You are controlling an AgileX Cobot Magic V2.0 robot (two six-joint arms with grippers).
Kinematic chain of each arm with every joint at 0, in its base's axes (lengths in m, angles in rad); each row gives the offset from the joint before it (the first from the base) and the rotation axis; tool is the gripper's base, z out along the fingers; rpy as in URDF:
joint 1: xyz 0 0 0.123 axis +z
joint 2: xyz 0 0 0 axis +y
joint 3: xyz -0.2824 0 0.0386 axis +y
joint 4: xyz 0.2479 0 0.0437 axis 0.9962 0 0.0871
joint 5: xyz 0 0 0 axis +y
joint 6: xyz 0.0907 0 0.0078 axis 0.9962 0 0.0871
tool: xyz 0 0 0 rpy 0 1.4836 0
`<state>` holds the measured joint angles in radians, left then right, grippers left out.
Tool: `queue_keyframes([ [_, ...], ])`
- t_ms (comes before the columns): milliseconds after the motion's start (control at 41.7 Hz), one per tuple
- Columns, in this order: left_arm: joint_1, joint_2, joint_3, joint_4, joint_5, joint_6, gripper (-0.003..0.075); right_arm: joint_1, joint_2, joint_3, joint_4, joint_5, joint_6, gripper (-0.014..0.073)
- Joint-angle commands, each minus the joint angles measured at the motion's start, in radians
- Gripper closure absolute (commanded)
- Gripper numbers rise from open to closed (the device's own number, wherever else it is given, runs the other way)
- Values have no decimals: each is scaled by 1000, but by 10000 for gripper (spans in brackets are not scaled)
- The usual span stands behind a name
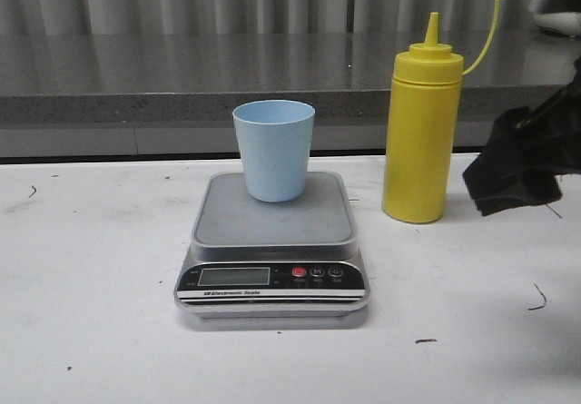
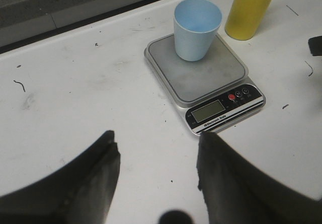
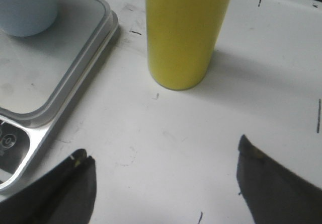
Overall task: Pour seasoning into cup on scale with both arms
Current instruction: 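Move the right gripper to the yellow bottle and close around it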
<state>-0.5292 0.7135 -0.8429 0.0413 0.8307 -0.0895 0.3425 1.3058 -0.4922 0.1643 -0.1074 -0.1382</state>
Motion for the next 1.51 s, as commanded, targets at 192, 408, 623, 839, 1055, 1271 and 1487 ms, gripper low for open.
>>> queue_keyframes([
  [192, 2, -1, -23, 1, -69, -8, 364, 8, 142, -22, 4, -301, 44, -69],
  [408, 2, -1, -23, 1, -69, -8, 364, 8, 227, -23, -2, -516, 115, -69],
  [623, 2, -1, -23, 1, -69, -8, 364, 8, 335, -48, -3, -687, 124, -69],
  [839, 2, -1, -23, 1, -69, -8, 364, 7, 417, -103, -3, -760, 129, -69],
  [1055, 2, -1, -23, 1, -69, -8, 364, 1, 491, -175, -2, -796, 138, -69],
  [1271, 2, -1, -23, 1, -69, -8, 364, -5, 569, -254, 1, -837, 138, -69],
  [1487, 2, -1, -23, 1, -69, -8, 364, -15, 629, -312, 4, -879, 138, -69],
])
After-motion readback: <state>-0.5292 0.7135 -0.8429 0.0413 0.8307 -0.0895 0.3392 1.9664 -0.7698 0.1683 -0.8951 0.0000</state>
